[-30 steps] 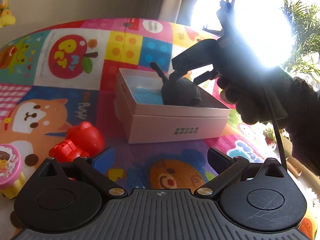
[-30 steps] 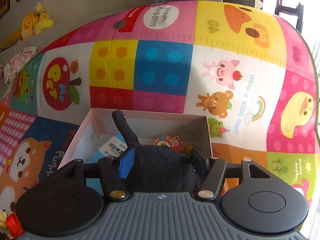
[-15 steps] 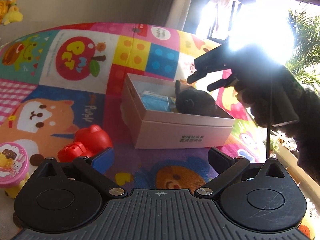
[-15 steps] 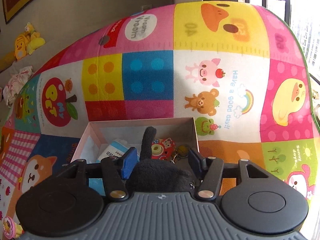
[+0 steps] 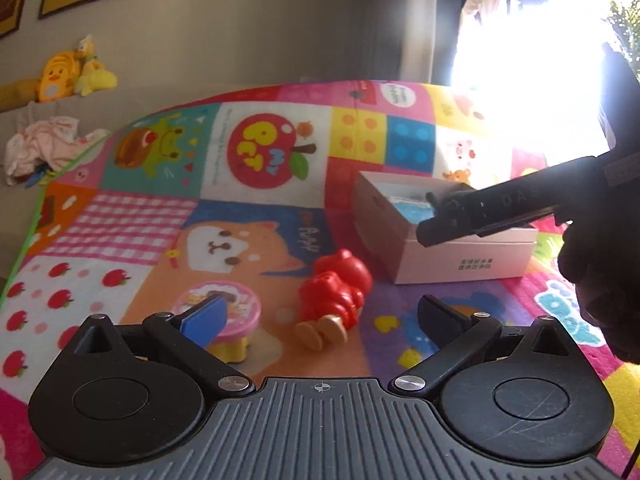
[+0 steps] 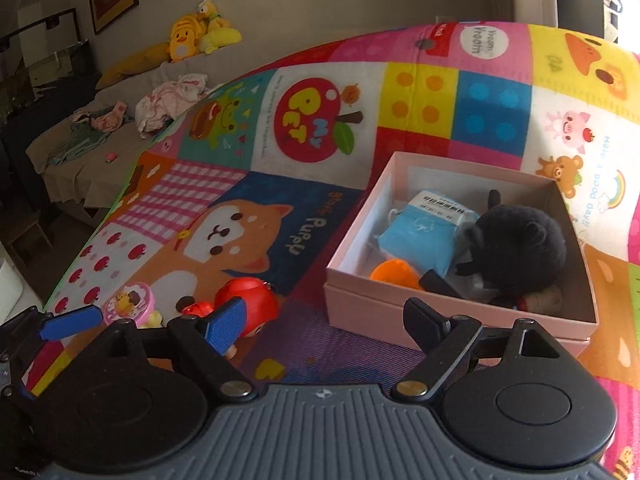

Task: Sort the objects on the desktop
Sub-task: 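Move the left gripper to the pink-capped yellow toy while right grasps the red hooded figure, then grasp the pink-capped yellow toy with left while right lifts the red hooded figure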

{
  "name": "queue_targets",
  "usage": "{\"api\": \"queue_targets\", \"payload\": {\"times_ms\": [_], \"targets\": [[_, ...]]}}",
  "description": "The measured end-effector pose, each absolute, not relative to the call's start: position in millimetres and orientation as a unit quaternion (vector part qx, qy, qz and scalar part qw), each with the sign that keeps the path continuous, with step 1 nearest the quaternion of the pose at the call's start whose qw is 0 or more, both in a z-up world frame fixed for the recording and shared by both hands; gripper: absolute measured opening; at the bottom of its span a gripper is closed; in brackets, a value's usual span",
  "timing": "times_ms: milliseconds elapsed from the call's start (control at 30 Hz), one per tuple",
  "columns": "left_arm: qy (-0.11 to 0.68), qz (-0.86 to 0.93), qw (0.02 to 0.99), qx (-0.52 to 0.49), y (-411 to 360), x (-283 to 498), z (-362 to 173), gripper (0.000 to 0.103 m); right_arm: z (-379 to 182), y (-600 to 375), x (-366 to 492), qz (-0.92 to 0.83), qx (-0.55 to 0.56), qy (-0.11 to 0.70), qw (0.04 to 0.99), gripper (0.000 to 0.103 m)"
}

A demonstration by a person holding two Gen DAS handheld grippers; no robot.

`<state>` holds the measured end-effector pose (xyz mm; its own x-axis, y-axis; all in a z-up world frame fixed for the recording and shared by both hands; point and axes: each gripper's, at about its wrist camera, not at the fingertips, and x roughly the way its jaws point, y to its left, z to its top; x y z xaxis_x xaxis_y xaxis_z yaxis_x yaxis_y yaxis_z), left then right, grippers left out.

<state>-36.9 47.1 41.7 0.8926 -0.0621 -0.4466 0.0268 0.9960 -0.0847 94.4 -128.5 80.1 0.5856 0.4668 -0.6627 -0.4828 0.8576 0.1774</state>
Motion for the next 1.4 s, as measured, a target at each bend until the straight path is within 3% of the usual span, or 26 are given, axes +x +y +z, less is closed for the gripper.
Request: {"api": "queue_targets", "payload": {"times_ms": [267, 400, 833, 900, 933, 1067, 1300, 1400], "targets": [[0.255, 0.063, 0.964, -0.048, 87.5, -43.8, 33.8, 0.103, 43.5, -84.0, 131.0, 0.273, 0.093, 0.455, 0.843, 0.087], [0.262, 0.054, 0.962, -0.053, 89.7, -45.0, 30.8, 0.103, 42.2, -82.1, 128.9, 0.292, 0.097, 0.460, 0.833, 0.064], [0.278, 0.019, 0.959, -0.059, 69.3, -37.1, 23.9, 0.103, 75.3, -206.1, 46.2, 0.166, -0.083, 0.399, 0.898, 0.063], [0.278, 0.009, 0.959, -0.056, 61.5, -34.5, 24.5, 0.103, 73.5, -218.4, 37.0, 0.136, -0.124, 0.388, 0.903, 0.049], [0.278, 0.004, 0.959, -0.055, 57.5, -33.5, 24.9, 0.103, 71.6, -224.0, 33.5, 0.128, -0.136, 0.382, 0.905, 0.049], [0.278, -0.015, 0.960, -0.042, 39.7, -30.9, 28.2, 0.103, 63.2, -226.1, 27.2, 0.140, -0.132, 0.373, 0.908, 0.049], [0.272, -0.007, 0.962, -0.016, 30.5, -35.5, 40.5, 0.103, 61.3, -201.4, -0.4, 0.217, -0.101, 0.329, 0.913, 0.071], [0.269, 0.016, 0.963, -0.008, 36.6, -32.9, 42.3, 0.103, 62.8, -204.8, -7.3, 0.218, -0.086, 0.321, 0.918, 0.074]]}}
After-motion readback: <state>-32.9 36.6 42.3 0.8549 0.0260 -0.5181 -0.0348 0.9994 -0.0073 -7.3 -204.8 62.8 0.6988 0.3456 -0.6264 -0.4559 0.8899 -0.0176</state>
